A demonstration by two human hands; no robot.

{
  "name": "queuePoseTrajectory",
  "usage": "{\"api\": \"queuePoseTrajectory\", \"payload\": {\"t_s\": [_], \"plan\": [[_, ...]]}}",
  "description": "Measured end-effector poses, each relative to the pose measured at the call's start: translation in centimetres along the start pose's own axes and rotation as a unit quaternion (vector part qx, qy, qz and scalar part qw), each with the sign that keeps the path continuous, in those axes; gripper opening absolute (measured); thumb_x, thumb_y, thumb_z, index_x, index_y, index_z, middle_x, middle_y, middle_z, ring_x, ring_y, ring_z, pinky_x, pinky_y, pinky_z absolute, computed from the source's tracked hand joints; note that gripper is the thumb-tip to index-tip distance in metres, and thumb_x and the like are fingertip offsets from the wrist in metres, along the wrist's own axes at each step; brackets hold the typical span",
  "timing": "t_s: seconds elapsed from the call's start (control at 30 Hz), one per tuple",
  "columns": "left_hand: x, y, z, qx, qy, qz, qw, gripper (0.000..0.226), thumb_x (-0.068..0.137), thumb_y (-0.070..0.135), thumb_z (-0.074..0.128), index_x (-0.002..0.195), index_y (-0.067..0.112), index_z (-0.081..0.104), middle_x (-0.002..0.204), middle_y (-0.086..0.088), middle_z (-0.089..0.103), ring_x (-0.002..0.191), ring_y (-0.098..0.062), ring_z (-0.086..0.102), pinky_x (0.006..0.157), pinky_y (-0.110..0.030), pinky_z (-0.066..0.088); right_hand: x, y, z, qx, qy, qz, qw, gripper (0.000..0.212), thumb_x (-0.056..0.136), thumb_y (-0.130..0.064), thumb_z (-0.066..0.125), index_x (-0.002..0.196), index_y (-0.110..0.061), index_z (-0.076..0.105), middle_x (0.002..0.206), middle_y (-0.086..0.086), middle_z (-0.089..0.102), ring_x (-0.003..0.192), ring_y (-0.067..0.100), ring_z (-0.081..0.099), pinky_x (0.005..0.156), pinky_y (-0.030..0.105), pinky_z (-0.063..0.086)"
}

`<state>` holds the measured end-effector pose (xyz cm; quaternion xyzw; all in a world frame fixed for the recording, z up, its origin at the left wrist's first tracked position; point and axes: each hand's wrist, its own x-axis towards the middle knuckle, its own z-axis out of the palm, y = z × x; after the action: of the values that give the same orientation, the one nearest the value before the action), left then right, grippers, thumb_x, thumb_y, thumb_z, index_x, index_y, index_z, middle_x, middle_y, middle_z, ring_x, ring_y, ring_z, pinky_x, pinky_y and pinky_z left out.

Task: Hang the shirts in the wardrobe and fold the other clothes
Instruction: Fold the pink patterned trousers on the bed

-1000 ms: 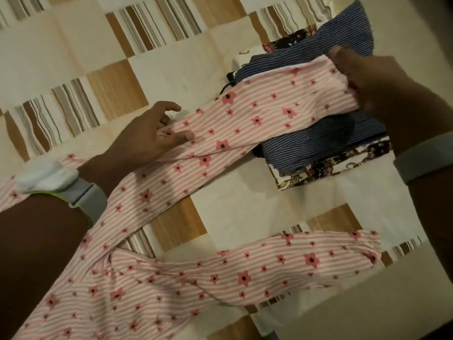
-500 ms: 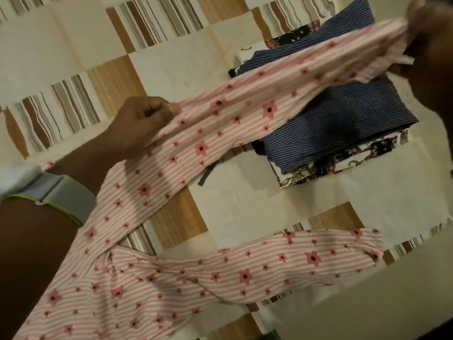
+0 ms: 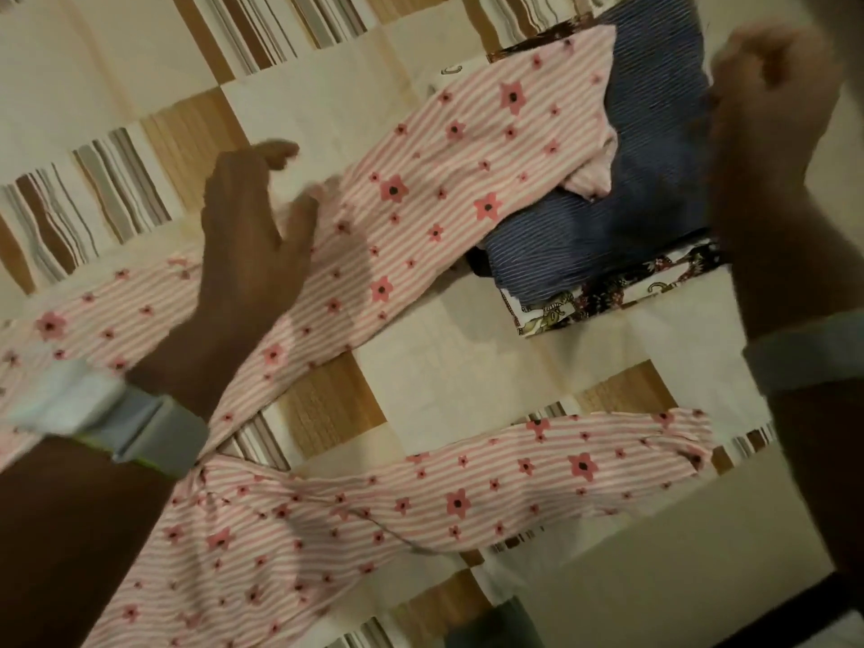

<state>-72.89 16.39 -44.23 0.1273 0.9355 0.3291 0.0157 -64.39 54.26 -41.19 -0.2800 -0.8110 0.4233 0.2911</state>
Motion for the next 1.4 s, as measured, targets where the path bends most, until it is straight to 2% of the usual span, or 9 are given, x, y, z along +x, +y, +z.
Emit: {"api": "queuePoseTrajectory", "payload": {"t_s": [0.13,0.3,0.57,0.67,0.83,1.0,1.13,1.23,1.4], "plan": [[-9.1,4.2,2.0,-0.014,-0.139,0.143,0.980,0.033,0.103,0.034,0.056,0.126,0.013,0.063,0.119,-0.009,0.061,0.109,-0.029,0.057,0.093,-0.046,0.043,-8.9,2.3,-4.5,-0.078,-0.017,0.122,0.989,0.015,0.099,-0.025,0.058,0.111,-0.019,0.065,0.101,-0.008,0.065,0.088,-0.010,0.056,0.082,0.014,0.047],[-18.0,4.3,5.4,0.065,-0.377,0.104,0.918,0.063,0.096,0.073,0.038,0.140,0.032,0.056,0.135,0.002,0.057,0.122,-0.021,0.052,0.098,-0.046,0.043,-19.6,8.9,-12.7,-0.209,-0.084,0.257,0.940,0.043,0.102,-0.051,0.055,0.131,-0.021,0.064,0.133,0.001,0.062,0.122,0.016,0.059,0.104,0.048,0.051],[-20.8,3.2,5.3,0.059,-0.386,0.111,0.914,0.055,0.096,0.071,0.048,0.131,0.031,0.058,0.118,0.008,0.061,0.103,-0.013,0.053,0.086,-0.040,0.046,-21.5,9.0,-16.3,-0.188,-0.144,0.351,0.906,0.057,0.085,-0.068,0.064,0.116,-0.020,0.068,0.110,-0.001,0.073,0.099,0.016,0.070,0.091,0.043,0.058],[-20.4,3.2,5.0,0.057,-0.396,0.104,0.910,0.061,0.092,0.073,0.051,0.134,0.029,0.053,0.120,0.006,0.060,0.103,-0.013,0.056,0.083,-0.042,0.051,-20.8,8.5,-15.6,-0.206,-0.223,0.322,0.897,0.045,0.090,-0.055,0.073,0.097,-0.011,0.072,0.087,0.007,0.074,0.077,0.018,0.070,0.070,0.030,0.056],[-18.6,3.9,5.1,0.019,-0.418,0.071,0.906,0.032,0.097,0.061,0.057,0.118,0.037,0.061,0.103,0.017,0.067,0.087,-0.006,0.063,0.066,-0.031,0.049,-18.0,7.7,-15.5,0.050,-0.025,0.434,0.899,0.028,0.097,-0.030,0.070,0.082,-0.009,0.059,0.075,0.010,0.065,0.075,0.026,0.064,0.070,0.049,0.057],[-14.6,3.4,4.4,-0.045,-0.379,0.045,0.923,0.036,0.102,0.056,0.050,0.099,0.027,0.072,0.082,0.010,0.072,0.075,-0.006,0.067,0.067,-0.039,0.055,-13.2,8.0,-14.9,-0.050,0.017,0.347,0.936,0.034,0.080,-0.049,0.077,0.070,-0.027,0.053,0.073,-0.003,0.061,0.071,0.012,0.059,0.068,0.031,0.049],[-12.0,2.4,4.9,-0.051,-0.326,0.023,0.944,0.040,0.100,0.057,0.051,0.097,0.023,0.071,0.082,0.009,0.070,0.079,-0.016,0.067,0.070,-0.037,0.048,-10.6,7.5,-12.8,-0.045,0.011,0.313,0.949,0.028,0.090,-0.036,0.074,0.073,-0.026,0.054,0.072,-0.009,0.058,0.059,-0.010,0.055,0.062,0.019,0.048],[-11.4,2.0,5.4,-0.004,-0.291,0.006,0.957,0.035,0.104,0.048,0.053,0.102,0.018,0.070,0.083,0.003,0.068,0.084,-0.022,0.064,0.072,-0.033,0.040,-9.4,8.5,-11.2,0.028,0.008,0.301,0.953,0.008,0.097,-0.020,0.065,0.093,-0.013,0.066,0.079,-0.003,0.063,0.063,-0.001,0.060,0.061,0.020,0.048],[-12.1,2.6,5.8,-0.013,-0.257,-0.016,0.966,0.027,0.099,0.050,0.061,0.104,0.025,0.068,0.079,0.006,0.070,0.081,-0.019,0.067,0.077,-0.037,0.052,-9.2,9.1,-11.5,-0.064,-0.043,0.366,0.927,0.050,0.095,-0.061,0.060,0.102,-0.011,0.065,0.078,0.000,0.064,0.064,0.010,0.059,0.064,0.029,0.047]]}}
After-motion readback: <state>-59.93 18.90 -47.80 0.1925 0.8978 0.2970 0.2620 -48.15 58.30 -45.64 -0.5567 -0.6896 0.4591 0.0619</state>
